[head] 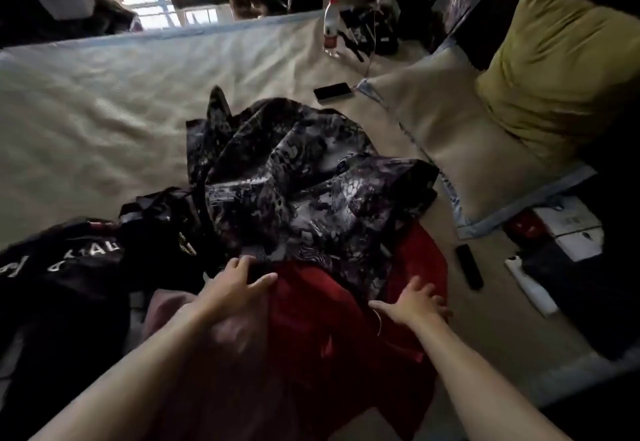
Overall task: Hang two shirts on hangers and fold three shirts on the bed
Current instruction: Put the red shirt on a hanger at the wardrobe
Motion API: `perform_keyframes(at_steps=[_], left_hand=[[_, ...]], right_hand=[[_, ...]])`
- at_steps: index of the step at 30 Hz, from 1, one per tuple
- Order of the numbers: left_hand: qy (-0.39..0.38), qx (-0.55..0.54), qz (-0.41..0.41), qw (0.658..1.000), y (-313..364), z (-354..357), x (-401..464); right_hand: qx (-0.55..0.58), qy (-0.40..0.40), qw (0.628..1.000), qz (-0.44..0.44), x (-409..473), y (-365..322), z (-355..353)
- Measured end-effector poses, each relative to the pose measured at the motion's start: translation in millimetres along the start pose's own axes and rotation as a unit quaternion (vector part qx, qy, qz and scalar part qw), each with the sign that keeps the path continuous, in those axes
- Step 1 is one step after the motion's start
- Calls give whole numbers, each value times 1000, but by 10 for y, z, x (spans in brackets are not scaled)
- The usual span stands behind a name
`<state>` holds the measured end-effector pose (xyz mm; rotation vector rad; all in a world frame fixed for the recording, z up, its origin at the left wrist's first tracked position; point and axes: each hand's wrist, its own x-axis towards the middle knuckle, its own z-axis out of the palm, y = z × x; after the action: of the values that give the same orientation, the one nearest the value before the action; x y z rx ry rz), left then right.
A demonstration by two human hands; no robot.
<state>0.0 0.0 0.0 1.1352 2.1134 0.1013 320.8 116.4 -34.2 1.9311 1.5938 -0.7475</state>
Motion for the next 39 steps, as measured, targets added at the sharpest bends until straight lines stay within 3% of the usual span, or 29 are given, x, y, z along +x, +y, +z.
perform_keyframes(at_steps=[2, 5, 9, 10, 14, 17, 19, 22, 25, 27, 30, 32, 35, 39], left_hand=[[-34, 48, 18, 998, 138, 294, 169], [-76, 84, 35, 993, 322, 709, 292], [-109, 138, 58, 983, 432, 989, 389], [-106, 147, 63, 981, 441, 999, 405], [-75, 199, 99, 972, 412, 873, 412], [-36, 272, 171, 946, 346, 663, 423], [-33, 286, 208, 935, 311, 526, 453], [-58, 281, 271, 919, 410, 303, 437], [-97, 283, 357, 885, 681, 139, 281], [-82, 206, 404, 887, 872, 42, 141], [-97, 44, 388, 915, 1202, -287, -23], [-115, 11, 386, 915, 1535, -648, -223], [-133, 8, 421, 897, 2143, -1346, -706], [-174, -34, 490, 853, 2837, -2104, -1541]], right_hand=[[-60, -37, 997, -26, 136, 119, 148], [-99, -12, 985, -138, 187, 260, 562], [-101, 134, 945, -282, 112, 92, 975], [-90, 137, 939, -303, 98, -14, 1031], [9, 72, 970, -231, 15, -411, 1018], [101, 5, 969, -223, -90, -501, 833], [201, -67, 942, -261, -231, -448, 620], [345, -144, 868, -326, -835, -262, -41], [342, -189, 843, -370, -1626, 33, -824], [313, -162, 862, -365, -2087, 304, -1248], [290, -75, 901, -313, -2602, 853, -1790], [300, 4, 920, -252, -2915, 1271, -2053], [305, 90, 931, -180, -3286, 1797, -2255], [260, 206, 929, -166, -3641, 1936, -2218]])
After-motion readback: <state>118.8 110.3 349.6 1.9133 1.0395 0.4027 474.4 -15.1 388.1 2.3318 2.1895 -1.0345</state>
